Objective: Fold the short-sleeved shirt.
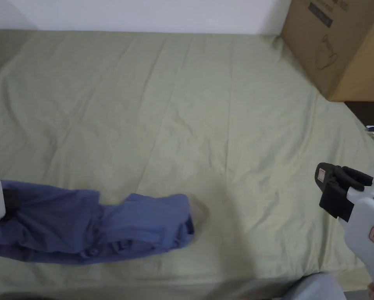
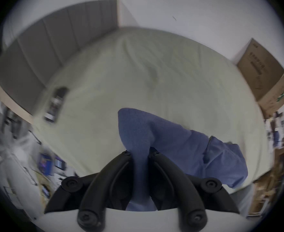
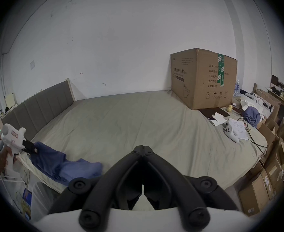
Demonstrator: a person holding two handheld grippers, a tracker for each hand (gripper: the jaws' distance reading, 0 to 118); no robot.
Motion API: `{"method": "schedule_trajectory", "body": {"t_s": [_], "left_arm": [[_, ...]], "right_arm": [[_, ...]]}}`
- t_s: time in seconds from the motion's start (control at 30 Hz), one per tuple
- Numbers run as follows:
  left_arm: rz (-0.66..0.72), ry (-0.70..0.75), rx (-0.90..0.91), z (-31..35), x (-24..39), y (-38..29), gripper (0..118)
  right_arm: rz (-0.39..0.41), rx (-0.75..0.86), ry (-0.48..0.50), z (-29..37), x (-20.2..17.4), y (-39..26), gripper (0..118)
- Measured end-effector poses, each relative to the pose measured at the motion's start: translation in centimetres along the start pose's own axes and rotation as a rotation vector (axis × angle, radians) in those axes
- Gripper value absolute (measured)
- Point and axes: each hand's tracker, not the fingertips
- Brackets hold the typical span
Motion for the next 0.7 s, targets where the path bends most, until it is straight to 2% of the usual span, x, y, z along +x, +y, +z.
{"method": "schedule_trajectory", "body": {"t_s": [0.1, 0.3, 0.5, 0.53, 0.6, 0.63, 0.7], "left_arm": [[-0.020, -0.026, 0.039, 2.1, 1.2, 0.1, 12], [-0.119, -0.297, 0.008, 4.1, 8.4, -1.2, 12], [-0.227, -0.459, -0.093, 1.5, 17.1, -2.7, 16], [-0.251, -0.455, -0.119, 0.5, 18.3, -3.1, 24], [-0.275, -0.461, -0.165, -1.7, 20.2, -3.8, 27], [-0.266, -0.481, -0.200, -2.9, 21.0, -4.2, 36], [-0.220, -0.543, -0.295, -5.2, 21.8, -4.7, 71]], "right_arm": [[0.003, -0.009, 0.015, -0.6, -0.5, -0.1, 0], [0.003, -0.015, 0.036, -0.4, -1.0, -0.3, 0], [-0.008, -0.008, 0.010, 0.7, -0.3, -0.7, 0], [-0.011, -0.009, 0.002, 1.0, -0.1, -0.8, 0], [-0.015, -0.010, -0.012, 1.4, 0.3, -1.1, 0], [-0.018, -0.014, -0.019, 1.5, 0.5, -1.2, 0], [-0.012, -0.023, -0.034, 1.6, 0.8, -1.4, 0]]}}
